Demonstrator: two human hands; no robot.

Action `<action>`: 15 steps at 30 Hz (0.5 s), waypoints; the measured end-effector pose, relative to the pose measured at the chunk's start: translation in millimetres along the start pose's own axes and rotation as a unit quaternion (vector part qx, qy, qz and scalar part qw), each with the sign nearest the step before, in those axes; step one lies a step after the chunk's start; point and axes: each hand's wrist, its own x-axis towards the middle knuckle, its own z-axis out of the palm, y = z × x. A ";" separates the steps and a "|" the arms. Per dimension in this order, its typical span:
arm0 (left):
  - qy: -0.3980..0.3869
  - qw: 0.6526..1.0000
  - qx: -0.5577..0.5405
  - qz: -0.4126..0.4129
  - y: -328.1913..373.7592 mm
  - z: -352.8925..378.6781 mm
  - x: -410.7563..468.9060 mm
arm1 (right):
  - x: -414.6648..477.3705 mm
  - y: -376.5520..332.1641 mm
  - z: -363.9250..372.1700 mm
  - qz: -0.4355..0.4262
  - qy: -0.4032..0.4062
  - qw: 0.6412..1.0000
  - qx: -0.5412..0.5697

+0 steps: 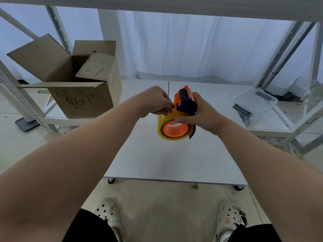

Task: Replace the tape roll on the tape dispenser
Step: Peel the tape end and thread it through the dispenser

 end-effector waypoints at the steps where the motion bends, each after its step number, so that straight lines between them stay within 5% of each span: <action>1: -0.001 1.000 0.010 -0.002 1.6 1.3 0.1 | -0.4 -1.0 1.8 -0.004 -0.008 1.000 -0.007; 15: 0.000 0.996 0.086 -0.002 8.2 4.4 -6.8 | -1.2 11.7 10.4 0.022 -0.059 0.998 -0.013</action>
